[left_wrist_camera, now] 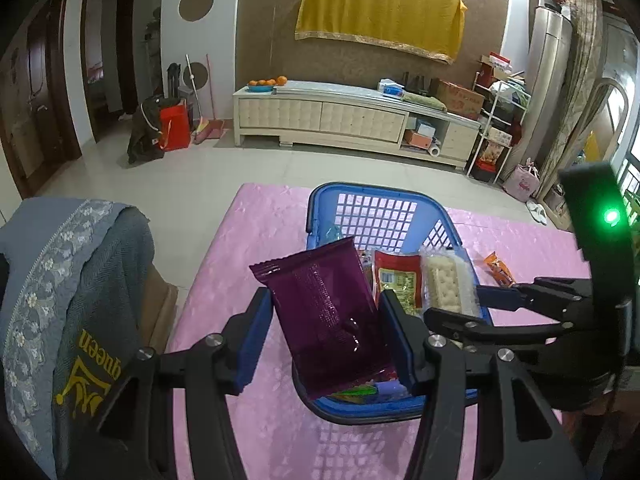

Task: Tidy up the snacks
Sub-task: 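Open the right tool to drop the cracker pack into the basket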

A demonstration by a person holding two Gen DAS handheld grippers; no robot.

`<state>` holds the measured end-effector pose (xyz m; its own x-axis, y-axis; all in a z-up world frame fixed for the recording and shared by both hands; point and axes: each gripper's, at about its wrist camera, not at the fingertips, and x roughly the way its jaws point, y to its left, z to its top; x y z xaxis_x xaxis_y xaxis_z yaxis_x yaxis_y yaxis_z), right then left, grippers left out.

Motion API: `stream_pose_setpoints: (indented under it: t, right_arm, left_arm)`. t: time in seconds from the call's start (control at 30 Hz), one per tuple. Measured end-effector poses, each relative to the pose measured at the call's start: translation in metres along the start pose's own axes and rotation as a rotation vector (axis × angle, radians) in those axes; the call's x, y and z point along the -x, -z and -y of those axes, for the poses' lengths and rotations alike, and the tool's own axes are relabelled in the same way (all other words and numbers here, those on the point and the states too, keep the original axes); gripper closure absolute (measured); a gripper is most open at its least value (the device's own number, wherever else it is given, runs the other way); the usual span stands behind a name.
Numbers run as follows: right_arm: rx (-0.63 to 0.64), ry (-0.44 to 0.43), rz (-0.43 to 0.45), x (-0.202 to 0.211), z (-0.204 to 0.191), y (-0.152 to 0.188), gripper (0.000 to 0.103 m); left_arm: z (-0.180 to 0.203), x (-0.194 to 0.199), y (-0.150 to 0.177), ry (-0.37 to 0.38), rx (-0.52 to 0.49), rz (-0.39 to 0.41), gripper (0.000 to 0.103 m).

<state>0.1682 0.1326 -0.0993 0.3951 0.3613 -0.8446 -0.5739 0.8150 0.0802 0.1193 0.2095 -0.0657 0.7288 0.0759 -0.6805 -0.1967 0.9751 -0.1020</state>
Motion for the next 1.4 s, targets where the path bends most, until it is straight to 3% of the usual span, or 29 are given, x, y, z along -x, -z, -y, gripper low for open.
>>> stream_pose_setpoints:
  t: [0.3,0.43,0.53,0.67,1.03,1.4]
  right_arm:
    - [-0.001,0.006,-0.03,-0.014,-0.004,0.009,0.046]
    - [-0.035,0.007,-0.005,-0.008,0.004,0.011,0.019]
    - [-0.072,-0.025,0.034,0.002,0.011,0.011,0.015]
    - [-0.099,0.003,0.08,0.018,0.02,0.013,0.0]
    - [-0.163,0.059,0.105,0.033,0.056,0.028,0.0]
    - [-0.17,0.111,0.141,0.026,0.081,0.035,0.0]
  left_arm:
    - [-0.011,-0.002,0.003,-0.004,0.018,-0.021,0.051]
    - [-0.012,-0.001,0.004,-0.01,0.02,-0.028,0.051]
    - [-0.01,-0.003,0.004,-0.006,0.029,-0.04,0.051]
    - [0.001,-0.001,0.004,0.001,0.003,-0.043,0.051]
    - [0.033,-0.007,0.004,0.028,-0.063,-0.052,0.051]
    - [0.056,-0.038,0.006,0.063,-0.101,-0.098,0.051]
